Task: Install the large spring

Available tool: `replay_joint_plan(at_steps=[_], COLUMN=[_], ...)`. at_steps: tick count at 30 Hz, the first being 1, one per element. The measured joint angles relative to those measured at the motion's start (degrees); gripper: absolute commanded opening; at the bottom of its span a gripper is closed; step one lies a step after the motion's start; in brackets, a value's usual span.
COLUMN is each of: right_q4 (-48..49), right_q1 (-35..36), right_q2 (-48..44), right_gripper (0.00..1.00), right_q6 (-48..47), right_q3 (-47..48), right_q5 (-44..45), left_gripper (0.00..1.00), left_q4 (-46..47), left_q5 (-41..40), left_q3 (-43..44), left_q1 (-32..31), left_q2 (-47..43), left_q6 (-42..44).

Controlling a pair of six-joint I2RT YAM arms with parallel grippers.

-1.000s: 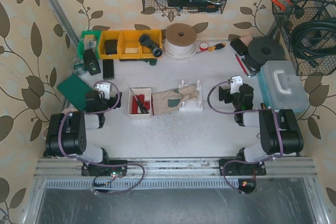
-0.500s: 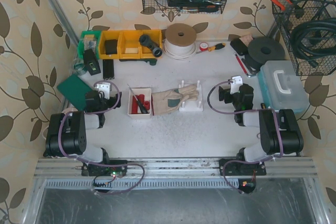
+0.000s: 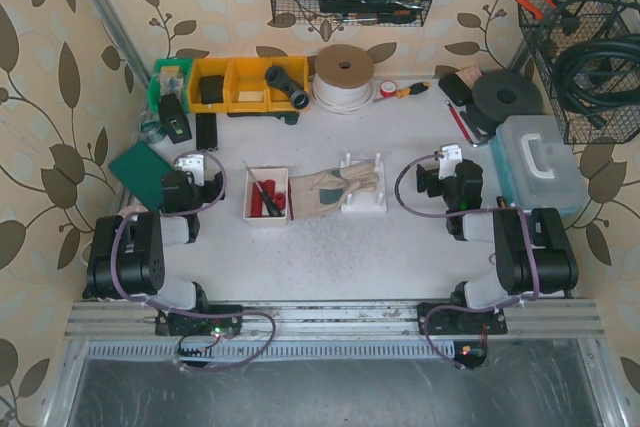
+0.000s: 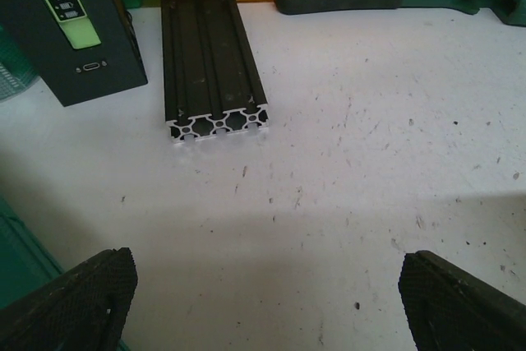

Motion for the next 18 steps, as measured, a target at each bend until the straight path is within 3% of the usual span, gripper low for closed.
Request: replay_joint_plan(at_steps=[18], right_q4=[0.09], right_q1=[0.15], right_q2=[0.0], right_gripper=[1.0], right_q6=[-0.02], right_q3=[0.0], right_q5=[0.46], left_gripper=[0.9], left_q4=[0.7], left_q5=[-1.03], left_q3=[-1.03], left_q1=[-1.84], left_q2=[-0.02], left_q6=[0.57])
